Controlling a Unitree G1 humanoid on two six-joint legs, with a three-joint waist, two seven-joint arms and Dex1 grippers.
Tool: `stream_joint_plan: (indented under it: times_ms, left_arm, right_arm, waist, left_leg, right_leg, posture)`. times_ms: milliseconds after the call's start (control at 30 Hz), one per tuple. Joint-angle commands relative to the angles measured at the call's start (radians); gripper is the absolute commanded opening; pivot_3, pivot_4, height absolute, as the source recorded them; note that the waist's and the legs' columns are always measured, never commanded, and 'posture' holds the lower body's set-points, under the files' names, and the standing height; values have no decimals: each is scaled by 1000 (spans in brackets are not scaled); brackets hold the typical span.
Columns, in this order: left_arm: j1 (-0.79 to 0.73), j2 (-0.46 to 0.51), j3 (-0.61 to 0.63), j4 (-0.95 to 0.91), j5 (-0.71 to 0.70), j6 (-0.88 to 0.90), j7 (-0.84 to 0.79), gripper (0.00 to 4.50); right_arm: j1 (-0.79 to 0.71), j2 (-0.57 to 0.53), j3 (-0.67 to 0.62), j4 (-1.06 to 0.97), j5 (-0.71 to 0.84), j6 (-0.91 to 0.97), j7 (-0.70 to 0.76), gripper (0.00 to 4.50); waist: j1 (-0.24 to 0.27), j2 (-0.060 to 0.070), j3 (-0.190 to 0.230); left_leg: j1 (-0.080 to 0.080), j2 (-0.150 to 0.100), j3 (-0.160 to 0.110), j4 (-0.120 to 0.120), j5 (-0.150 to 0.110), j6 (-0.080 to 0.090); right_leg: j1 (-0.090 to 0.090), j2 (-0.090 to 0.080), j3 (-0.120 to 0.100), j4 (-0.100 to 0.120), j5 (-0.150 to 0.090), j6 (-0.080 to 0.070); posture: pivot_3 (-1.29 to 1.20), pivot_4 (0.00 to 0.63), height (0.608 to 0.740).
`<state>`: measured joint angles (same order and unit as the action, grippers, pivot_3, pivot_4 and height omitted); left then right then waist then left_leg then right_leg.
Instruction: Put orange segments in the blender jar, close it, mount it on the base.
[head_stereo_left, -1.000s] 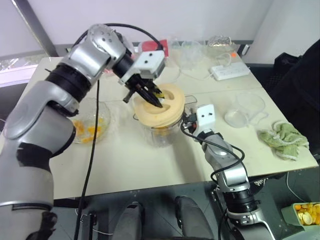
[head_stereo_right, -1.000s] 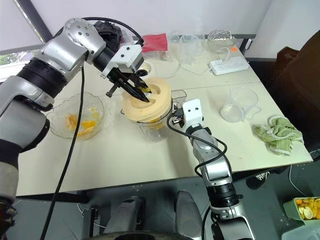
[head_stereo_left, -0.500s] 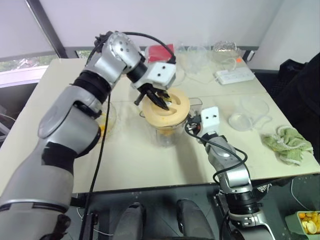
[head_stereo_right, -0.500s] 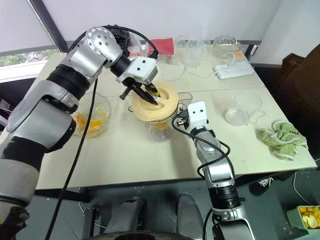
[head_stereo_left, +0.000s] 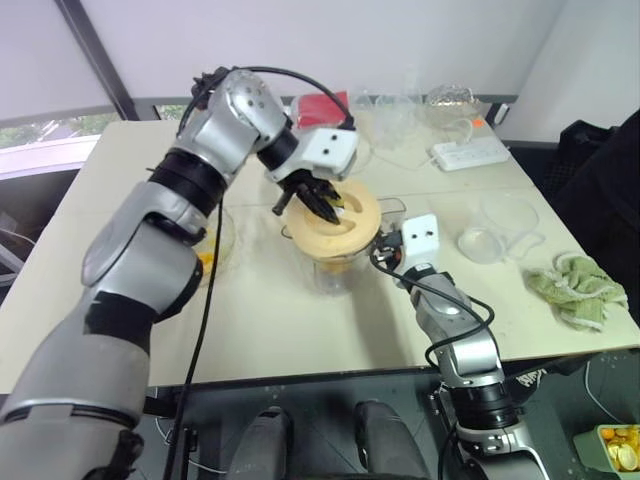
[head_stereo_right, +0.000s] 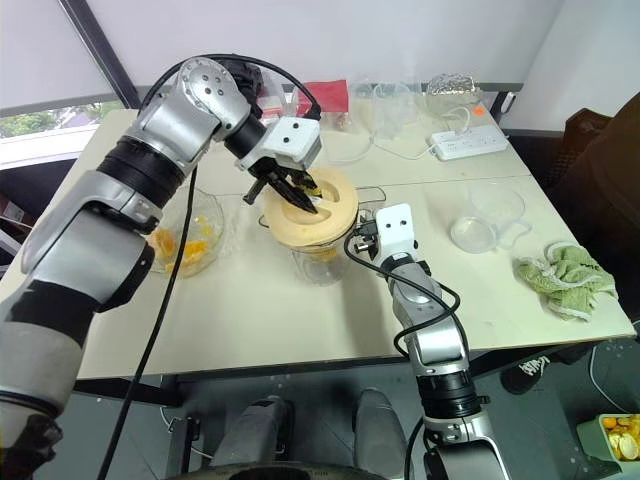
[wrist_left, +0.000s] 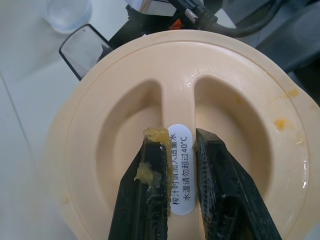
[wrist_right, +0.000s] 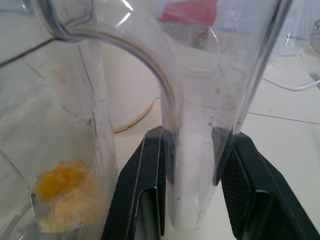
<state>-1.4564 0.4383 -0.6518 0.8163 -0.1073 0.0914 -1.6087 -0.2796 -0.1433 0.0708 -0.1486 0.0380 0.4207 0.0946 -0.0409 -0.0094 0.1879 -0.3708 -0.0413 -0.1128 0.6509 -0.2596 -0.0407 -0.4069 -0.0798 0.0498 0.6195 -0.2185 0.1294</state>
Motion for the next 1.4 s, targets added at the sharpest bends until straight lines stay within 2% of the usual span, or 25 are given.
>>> stream_joint_plan:
  times_ms: [33, 300, 700, 900, 1400]
  left_arm:
    - [37, 3, -8, -40, 103, 133, 24, 219]
    - [36, -4, 43, -114, 189, 316, 100, 219]
    - [-1, -37, 104, -124, 227, 579, 203, 219]
    - [-27, -48, 124, -176, 218, 785, 249, 219]
    - [-12, -26, 135, -298, 172, 957, 282, 219]
  right_arm:
    - [-26, 7, -5, -6, -14, -40, -4, 1196]
    - [-50, 17, -7, 33, -17, -66, -2, 1196]
    - [-73, 17, -5, 82, -15, -99, 12, 1196]
    - [-80, 14, 2, 104, -18, -118, 23, 1196]
    - [-88, 8, 3, 128, -21, -138, 42, 1196]
  waist:
    - [-1, 0, 0]
    - [-5, 0, 1]
    - [-5, 0, 1]
    - [-4, 0, 1]
    - [-6, 1, 3]
  left_leg:
    - [0, 0, 0, 0, 0, 0]
    - [-1, 0, 0, -2, 0, 0]
    - [-1, 0, 0, -2, 0, 0]
    - [-1, 0, 0, -2, 0, 0]
    - [-4, 0, 0, -4, 0, 0]
  right_leg:
    - [0, 0, 0, 0, 0, 0]
    - [-3, 1, 0, 1, 0, 2]
    - [-3, 1, 0, 0, 1, 4]
    - [-3, 1, 0, 0, 1, 4]
    - [-7, 1, 0, 0, 2, 4]
  posture:
    - [0, 150, 740]
    - [0, 150, 740]
    - [0, 150, 740]
    - [0, 150, 740]
    - [0, 150, 740]
